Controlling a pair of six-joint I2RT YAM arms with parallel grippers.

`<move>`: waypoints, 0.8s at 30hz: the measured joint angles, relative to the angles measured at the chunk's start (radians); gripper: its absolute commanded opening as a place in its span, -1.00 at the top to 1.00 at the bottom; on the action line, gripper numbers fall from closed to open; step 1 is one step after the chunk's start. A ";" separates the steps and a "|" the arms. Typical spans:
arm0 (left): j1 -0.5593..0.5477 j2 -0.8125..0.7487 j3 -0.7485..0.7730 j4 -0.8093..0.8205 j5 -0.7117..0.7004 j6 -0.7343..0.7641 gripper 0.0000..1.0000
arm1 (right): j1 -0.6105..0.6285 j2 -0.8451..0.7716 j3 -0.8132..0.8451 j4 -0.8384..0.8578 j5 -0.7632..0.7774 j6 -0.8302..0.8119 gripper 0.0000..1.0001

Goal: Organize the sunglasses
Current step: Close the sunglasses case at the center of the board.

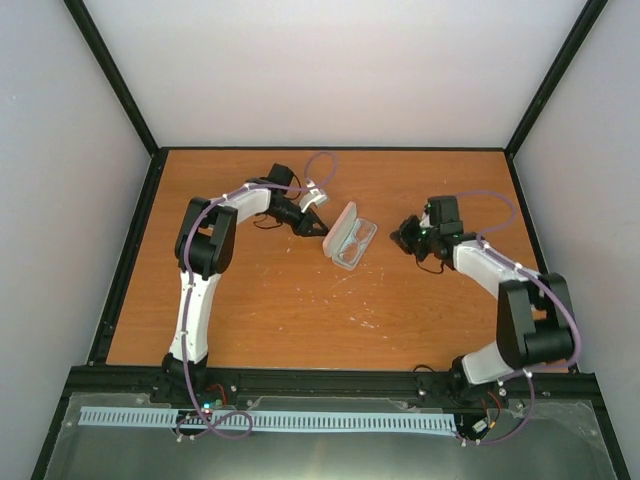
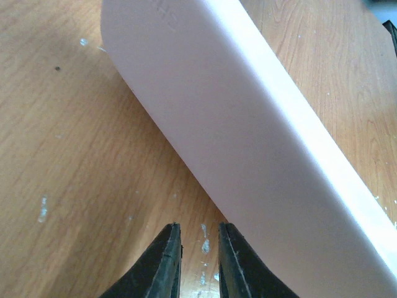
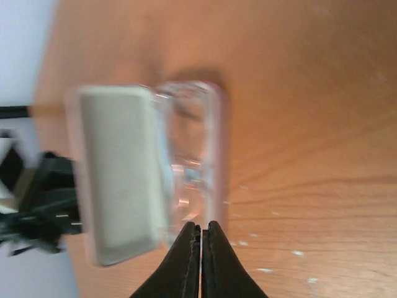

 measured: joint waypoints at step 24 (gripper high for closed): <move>0.001 -0.008 0.065 0.008 -0.029 -0.033 0.62 | 0.111 0.445 0.175 -0.003 -0.025 -0.018 0.94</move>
